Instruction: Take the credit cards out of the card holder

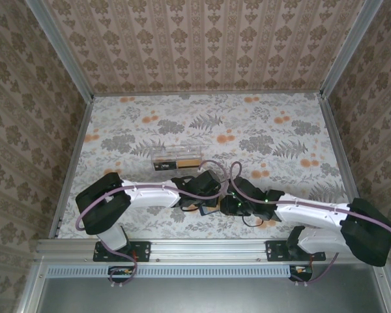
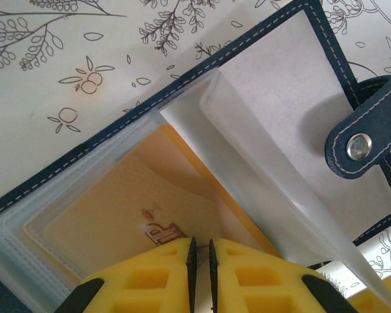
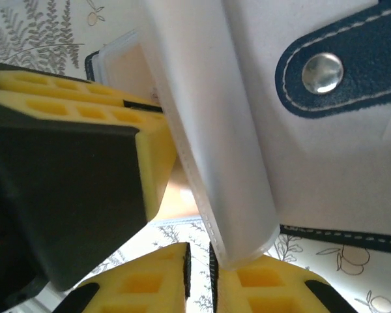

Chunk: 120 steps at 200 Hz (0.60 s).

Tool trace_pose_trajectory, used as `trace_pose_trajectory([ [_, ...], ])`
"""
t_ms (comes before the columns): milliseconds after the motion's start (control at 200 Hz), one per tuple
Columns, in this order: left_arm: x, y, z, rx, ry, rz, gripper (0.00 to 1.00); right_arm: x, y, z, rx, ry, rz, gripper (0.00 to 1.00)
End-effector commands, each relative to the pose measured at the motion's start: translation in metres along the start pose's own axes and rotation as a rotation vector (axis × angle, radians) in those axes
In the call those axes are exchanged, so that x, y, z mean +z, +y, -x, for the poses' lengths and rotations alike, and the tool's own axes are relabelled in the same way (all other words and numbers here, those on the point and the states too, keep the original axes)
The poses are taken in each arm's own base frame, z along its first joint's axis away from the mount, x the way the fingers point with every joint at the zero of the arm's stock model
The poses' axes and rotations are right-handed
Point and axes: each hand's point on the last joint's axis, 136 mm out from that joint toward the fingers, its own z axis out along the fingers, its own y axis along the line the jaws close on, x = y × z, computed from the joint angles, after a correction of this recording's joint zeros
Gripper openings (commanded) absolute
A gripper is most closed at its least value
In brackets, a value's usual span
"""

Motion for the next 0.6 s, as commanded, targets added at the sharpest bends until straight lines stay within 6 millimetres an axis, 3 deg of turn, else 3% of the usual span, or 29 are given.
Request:
trace_pose_trajectory([
  [0,-0.005,0.008,-0.002,-0.008,0.000,0.032,0.17,-0.004,0.012,0.022,-0.021,-0.074,-0.013,0.18],
  [365,-0.041,0.031,0.005,-0.036,-0.072,0.076,0.17,0.005,0.002,0.044,-0.070,-0.066,-0.113,0.19],
  [595,-0.038,0.048,-0.010,-0.110,-0.069,0.088,0.17,0.017,0.014,0.051,-0.120,-0.029,-0.128,0.22],
])
